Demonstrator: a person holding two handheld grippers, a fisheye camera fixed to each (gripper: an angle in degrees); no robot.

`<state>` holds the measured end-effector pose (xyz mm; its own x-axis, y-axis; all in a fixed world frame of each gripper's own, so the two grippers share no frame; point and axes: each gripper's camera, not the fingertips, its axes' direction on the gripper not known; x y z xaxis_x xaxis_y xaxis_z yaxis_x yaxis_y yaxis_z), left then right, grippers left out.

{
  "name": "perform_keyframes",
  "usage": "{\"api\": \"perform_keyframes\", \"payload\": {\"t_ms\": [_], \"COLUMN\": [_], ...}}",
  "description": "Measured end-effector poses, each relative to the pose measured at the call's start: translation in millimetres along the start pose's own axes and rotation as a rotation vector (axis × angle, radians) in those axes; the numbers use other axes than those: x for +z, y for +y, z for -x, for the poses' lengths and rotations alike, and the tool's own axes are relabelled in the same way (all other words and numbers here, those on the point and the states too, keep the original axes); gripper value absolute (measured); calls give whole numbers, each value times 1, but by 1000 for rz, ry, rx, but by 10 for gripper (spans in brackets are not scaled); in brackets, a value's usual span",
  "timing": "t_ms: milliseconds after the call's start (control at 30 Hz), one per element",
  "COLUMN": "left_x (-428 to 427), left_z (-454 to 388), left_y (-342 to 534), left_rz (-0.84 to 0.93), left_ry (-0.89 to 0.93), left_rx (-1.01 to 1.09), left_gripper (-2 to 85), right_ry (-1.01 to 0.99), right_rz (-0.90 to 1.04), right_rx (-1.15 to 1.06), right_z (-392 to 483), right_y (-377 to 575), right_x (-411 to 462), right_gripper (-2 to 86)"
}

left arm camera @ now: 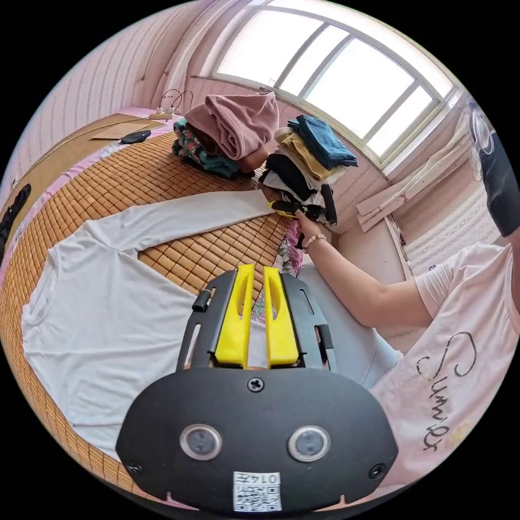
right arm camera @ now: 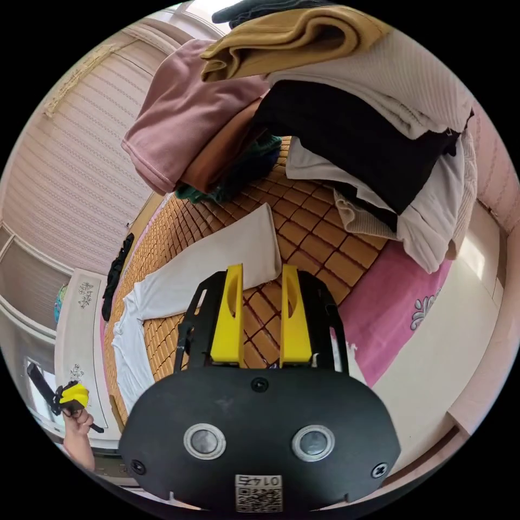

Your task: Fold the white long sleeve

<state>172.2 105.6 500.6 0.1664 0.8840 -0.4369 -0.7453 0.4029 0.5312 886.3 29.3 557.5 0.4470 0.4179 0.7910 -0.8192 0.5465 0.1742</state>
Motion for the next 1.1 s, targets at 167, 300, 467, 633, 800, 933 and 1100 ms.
{"api": "perform_keyframes", "payload": {"t_ms": [167,300,467,633,800,933,1100], "left_x": [99,199,311,367,338,209,17], "left_z": [-27,-41,-47,-29,-24,-20,-21], "left_y": [-119,-208,-262,-256,-238,-197,-95], "left_rz": [88,142,261,310,280,82,-133], "left_ry": [-118,-202,-240,-271,-295,-291,-358], "left_rx": [234,264,222,150,155,138,120], "left_gripper": [40,20,63,46,-6,-10,-10], "right_ry": [-170,-205,-279,-264,-401,-828,-994], "right_rz": [72,75,64,108,-12,-151,-104], "right_rx": [3,-24,-12,-92,-148,-296,-609], "right_z": [0,3,-4,2,-3,-4,72], "right_y": [-18,-24,-25,-18,8,39,90], "right_x": [-26,-54,-91,-116,-161,-203,-260], "right_gripper": [52,45,37,35,29,23,21]}}
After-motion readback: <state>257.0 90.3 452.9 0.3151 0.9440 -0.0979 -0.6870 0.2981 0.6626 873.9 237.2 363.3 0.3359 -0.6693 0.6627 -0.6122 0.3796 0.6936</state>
